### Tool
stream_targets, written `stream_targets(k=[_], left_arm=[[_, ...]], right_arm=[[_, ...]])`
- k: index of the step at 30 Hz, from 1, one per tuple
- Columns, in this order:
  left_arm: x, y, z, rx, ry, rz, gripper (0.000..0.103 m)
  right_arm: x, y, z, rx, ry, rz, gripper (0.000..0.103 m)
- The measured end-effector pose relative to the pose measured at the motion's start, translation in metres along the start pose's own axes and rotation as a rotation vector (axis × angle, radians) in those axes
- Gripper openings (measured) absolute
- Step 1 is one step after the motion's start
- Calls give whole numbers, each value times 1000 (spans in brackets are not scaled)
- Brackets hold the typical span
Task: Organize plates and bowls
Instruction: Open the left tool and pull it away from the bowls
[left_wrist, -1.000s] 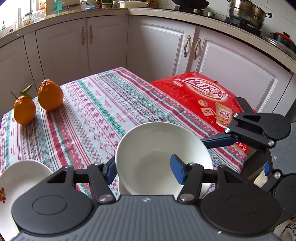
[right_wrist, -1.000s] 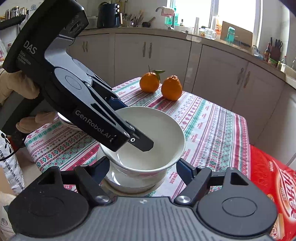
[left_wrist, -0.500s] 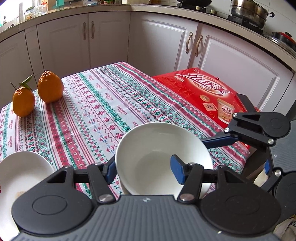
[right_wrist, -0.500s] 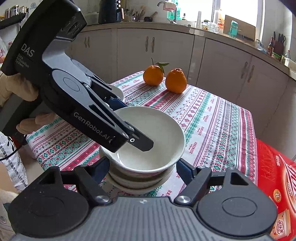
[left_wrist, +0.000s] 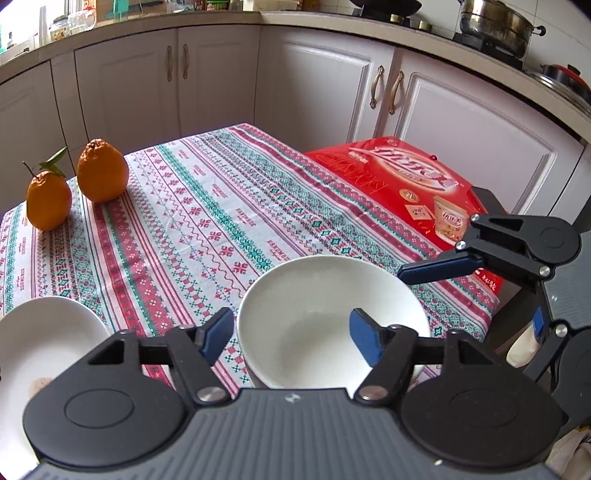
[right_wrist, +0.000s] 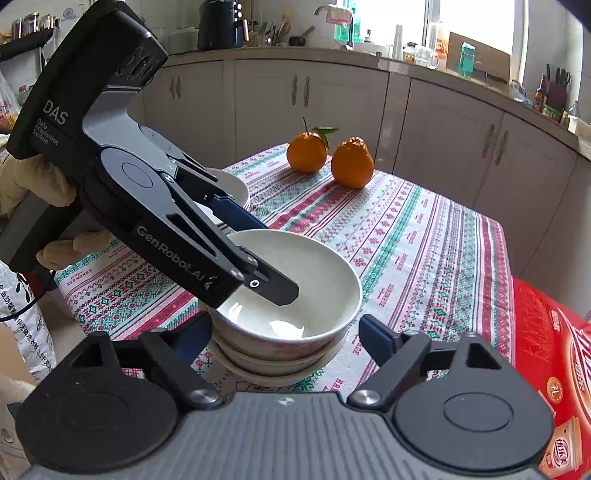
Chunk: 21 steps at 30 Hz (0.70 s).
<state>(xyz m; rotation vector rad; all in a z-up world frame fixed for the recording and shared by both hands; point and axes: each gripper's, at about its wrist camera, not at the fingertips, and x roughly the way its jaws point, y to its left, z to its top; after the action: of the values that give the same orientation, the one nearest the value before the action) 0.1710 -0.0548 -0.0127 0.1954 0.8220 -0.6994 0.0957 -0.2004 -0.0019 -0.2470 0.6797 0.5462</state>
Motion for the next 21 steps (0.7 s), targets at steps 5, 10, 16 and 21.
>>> stream_targets(k=[5,10,16,21], left_arm=[[-13,1,1,13,-31,31,79],[-32,9,-1,17,-61,54,84],[-49,15,-15,16,-66,69,86],[-54,17,-29,20,-50,65,86]], right_arm=[[-7,-1,1,3,-27,5,95],[-15,-5,8,28,-75,-1,95],[-7,-7,11,35,-69,-24,98],[-8,-2,11,9,-64,-29,98]])
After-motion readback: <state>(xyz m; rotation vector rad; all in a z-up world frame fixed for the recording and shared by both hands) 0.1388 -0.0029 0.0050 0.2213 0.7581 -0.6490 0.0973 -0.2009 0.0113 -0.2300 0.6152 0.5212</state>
